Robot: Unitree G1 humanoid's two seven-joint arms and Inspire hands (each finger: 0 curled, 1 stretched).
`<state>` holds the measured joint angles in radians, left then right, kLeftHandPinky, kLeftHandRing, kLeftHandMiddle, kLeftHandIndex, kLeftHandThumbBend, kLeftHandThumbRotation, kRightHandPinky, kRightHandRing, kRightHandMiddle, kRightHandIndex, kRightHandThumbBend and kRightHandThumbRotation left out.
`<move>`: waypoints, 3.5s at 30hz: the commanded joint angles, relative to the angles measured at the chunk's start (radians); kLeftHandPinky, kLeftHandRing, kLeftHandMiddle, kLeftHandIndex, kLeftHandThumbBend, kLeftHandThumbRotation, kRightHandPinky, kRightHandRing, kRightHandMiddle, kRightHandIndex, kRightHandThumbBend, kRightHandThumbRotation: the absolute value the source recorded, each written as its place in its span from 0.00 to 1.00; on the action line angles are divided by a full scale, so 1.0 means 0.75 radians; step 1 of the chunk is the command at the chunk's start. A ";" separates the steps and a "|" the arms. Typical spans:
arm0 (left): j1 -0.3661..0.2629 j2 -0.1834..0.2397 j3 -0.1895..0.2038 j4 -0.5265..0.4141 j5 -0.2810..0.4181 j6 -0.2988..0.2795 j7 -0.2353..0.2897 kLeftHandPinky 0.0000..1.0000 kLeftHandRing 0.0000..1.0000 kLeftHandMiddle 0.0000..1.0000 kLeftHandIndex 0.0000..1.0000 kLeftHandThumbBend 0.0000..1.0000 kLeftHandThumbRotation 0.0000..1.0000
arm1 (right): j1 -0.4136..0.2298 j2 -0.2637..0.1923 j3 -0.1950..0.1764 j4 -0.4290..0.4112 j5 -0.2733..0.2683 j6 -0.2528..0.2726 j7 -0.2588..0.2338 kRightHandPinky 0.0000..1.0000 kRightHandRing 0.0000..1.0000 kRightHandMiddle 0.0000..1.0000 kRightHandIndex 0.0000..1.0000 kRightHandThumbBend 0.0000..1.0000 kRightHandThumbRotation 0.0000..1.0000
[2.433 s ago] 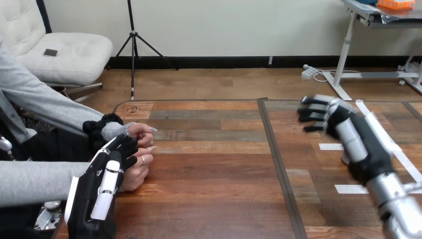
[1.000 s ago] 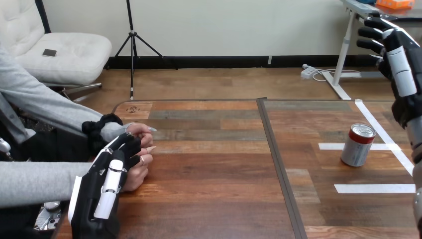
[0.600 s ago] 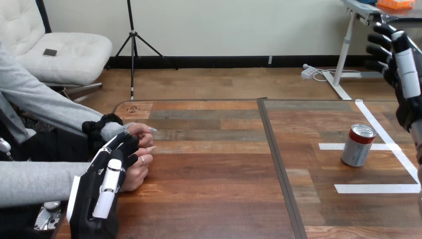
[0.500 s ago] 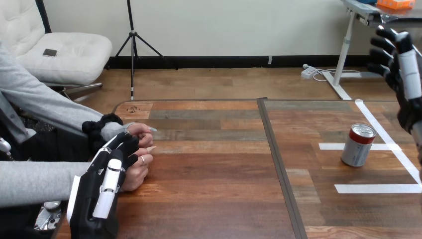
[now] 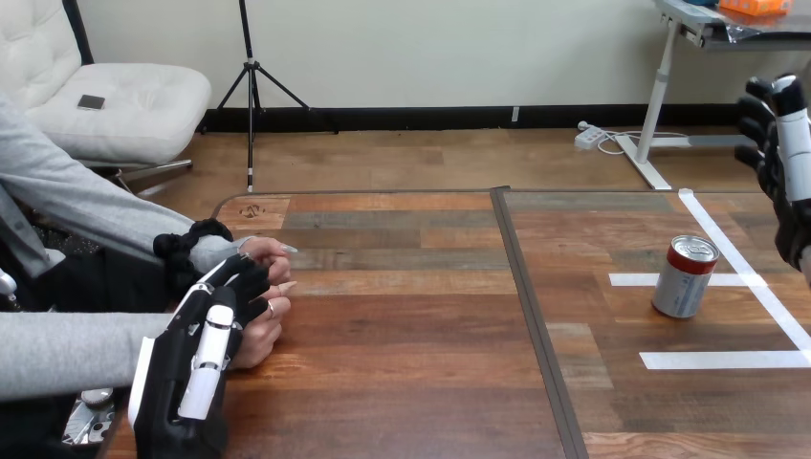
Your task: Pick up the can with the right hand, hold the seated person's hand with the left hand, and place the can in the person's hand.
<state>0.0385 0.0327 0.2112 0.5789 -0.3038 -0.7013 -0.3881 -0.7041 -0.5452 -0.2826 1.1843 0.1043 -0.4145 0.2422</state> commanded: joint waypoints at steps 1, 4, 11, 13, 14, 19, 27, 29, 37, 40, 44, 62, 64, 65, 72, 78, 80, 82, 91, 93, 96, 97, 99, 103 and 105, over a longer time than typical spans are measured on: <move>-0.076 0.015 -0.001 -0.034 -0.010 -0.015 -0.017 0.81 0.82 0.77 0.76 0.34 0.68 | -0.149 -0.046 0.022 0.007 -0.031 0.015 -0.020 0.99 0.99 0.98 0.96 1.00 1.00; -0.078 0.017 0.000 -0.033 -0.005 -0.014 -0.013 0.81 0.82 0.78 0.76 0.33 0.68 | -0.156 -0.049 0.026 0.020 -0.042 0.034 -0.030 1.00 1.00 0.98 0.97 1.00 1.00; -0.085 0.023 0.002 -0.021 0.004 -0.021 -0.013 0.81 0.82 0.78 0.76 0.33 0.68 | -0.170 -0.048 0.017 0.040 -0.044 0.068 -0.035 1.00 1.00 0.99 0.98 1.00 1.00; -0.089 0.025 0.005 -0.011 0.004 -0.025 -0.014 0.81 0.82 0.78 0.76 0.33 0.68 | -0.171 -0.052 0.025 0.046 -0.055 0.078 -0.038 1.00 1.00 1.00 0.98 1.00 1.00; -0.090 0.025 0.006 -0.008 0.003 -0.025 -0.015 0.81 0.82 0.78 0.76 0.33 0.68 | -0.171 -0.053 0.027 0.048 -0.058 0.081 -0.039 1.00 1.00 1.00 0.98 1.00 1.00; -0.091 0.026 0.008 -0.008 0.004 -0.017 -0.009 0.80 0.82 0.78 0.76 0.35 0.68 | -0.169 -0.052 0.034 0.060 -0.078 0.102 -0.064 1.00 1.00 1.00 0.99 1.00 1.00; -0.094 0.029 0.008 -0.004 -0.005 -0.021 -0.022 0.81 0.83 0.79 0.77 0.30 0.67 | -0.156 -0.046 0.042 0.076 -0.104 0.129 -0.098 1.00 1.00 1.00 0.98 1.00 1.00; -0.092 0.029 0.008 -0.008 0.000 -0.019 -0.017 0.81 0.83 0.79 0.77 0.30 0.67 | -0.151 -0.047 0.053 0.076 -0.118 0.128 -0.109 1.00 1.00 1.00 0.98 1.00 1.00; -0.092 0.036 0.006 -0.010 0.009 -0.012 -0.010 0.82 0.83 0.79 0.77 0.33 0.66 | -0.126 -0.038 0.082 0.083 -0.165 0.140 -0.140 0.98 0.99 0.99 0.97 1.00 1.00; -0.095 0.036 0.007 -0.002 0.003 -0.018 -0.017 0.82 0.83 0.79 0.77 0.34 0.66 | -0.117 -0.034 0.087 0.085 -0.173 0.148 -0.137 0.97 0.99 0.98 0.97 1.00 1.00; -0.096 0.037 0.009 0.002 0.000 -0.020 -0.021 0.82 0.83 0.79 0.77 0.34 0.66 | -0.105 -0.025 0.080 0.092 -0.165 0.161 -0.120 0.97 0.99 0.99 0.97 1.00 1.00; -0.095 0.037 0.013 0.003 0.002 -0.024 -0.015 0.78 0.81 0.77 0.76 0.37 0.65 | -0.045 0.014 0.097 0.127 -0.182 0.193 -0.108 1.00 1.00 1.00 0.99 1.00 0.97; -0.096 0.037 0.014 0.005 -0.001 -0.026 -0.019 0.78 0.81 0.78 0.76 0.37 0.65 | -0.033 0.014 0.114 0.124 -0.199 0.184 -0.113 1.00 1.00 1.00 0.99 1.00 0.96; -0.096 0.037 0.014 0.006 -0.003 -0.026 -0.021 0.79 0.81 0.78 0.76 0.37 0.65 | -0.030 0.014 0.119 0.124 -0.203 0.181 -0.114 1.00 1.00 0.99 0.99 1.00 0.96; -0.088 0.033 0.014 -0.007 -0.003 -0.020 -0.013 0.79 0.82 0.78 0.76 0.34 0.65 | -0.010 0.031 0.115 0.126 -0.193 0.196 -0.120 1.00 1.00 0.99 0.97 1.00 0.89; -0.086 0.036 0.013 -0.011 -0.010 -0.015 -0.023 0.79 0.82 0.78 0.76 0.30 0.65 | 0.005 0.035 0.155 0.122 -0.237 0.199 -0.160 0.92 0.96 0.96 0.95 1.00 0.84; -0.085 0.037 0.012 -0.013 -0.010 -0.015 -0.024 0.79 0.82 0.79 0.76 0.28 0.65 | 0.007 0.033 0.167 0.123 -0.251 0.204 -0.165 0.90 0.97 0.98 0.96 1.00 0.84; -0.085 0.040 0.012 -0.013 -0.010 -0.013 -0.027 0.79 0.82 0.79 0.77 0.28 0.65 | 0.009 0.034 0.181 0.124 -0.266 0.216 -0.181 0.90 0.97 0.98 0.96 1.00 0.84; -0.089 0.037 0.015 -0.012 -0.024 -0.012 -0.039 0.79 0.82 0.78 0.77 0.28 0.65 | 0.016 0.043 0.200 0.126 -0.281 0.241 -0.189 0.93 1.00 1.00 0.95 1.00 0.76; -0.089 0.038 0.016 -0.012 -0.019 -0.012 -0.037 0.79 0.82 0.78 0.77 0.28 0.65 | 0.019 0.045 0.201 0.128 -0.278 0.241 -0.184 0.93 1.00 1.00 0.95 1.00 0.74; -0.089 0.039 0.016 -0.012 -0.014 -0.009 -0.031 0.79 0.82 0.78 0.76 0.29 0.65 | 0.023 0.048 0.200 0.130 -0.270 0.245 -0.179 0.94 1.00 1.00 0.95 1.00 0.71; -0.089 0.039 0.016 -0.013 -0.014 -0.009 -0.032 0.80 0.82 0.78 0.76 0.29 0.65 | 0.024 0.050 0.200 0.131 -0.267 0.246 -0.178 0.95 1.00 1.00 0.95 1.00 0.69; -0.089 0.038 0.015 -0.014 -0.013 -0.009 -0.031 0.80 0.82 0.78 0.76 0.29 0.65 | 0.025 0.053 0.200 0.131 -0.263 0.249 -0.177 0.96 1.00 1.00 0.95 1.00 0.66; -0.092 0.039 0.015 -0.010 -0.009 -0.016 -0.030 0.80 0.82 0.78 0.76 0.28 0.65 | 0.028 0.056 0.203 0.132 -0.264 0.256 -0.174 0.97 1.00 1.00 0.95 1.00 0.63; -0.093 0.040 0.014 -0.008 -0.007 -0.017 -0.030 0.80 0.82 0.78 0.76 0.28 0.65 | 0.030 0.057 0.207 0.132 -0.268 0.259 -0.174 0.98 1.00 1.00 0.96 1.00 0.63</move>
<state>0.0370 0.0441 0.2162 0.5866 -0.3080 -0.7012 -0.4089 -0.6478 -0.5162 -0.1332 1.2957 -0.0973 -0.2154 0.1113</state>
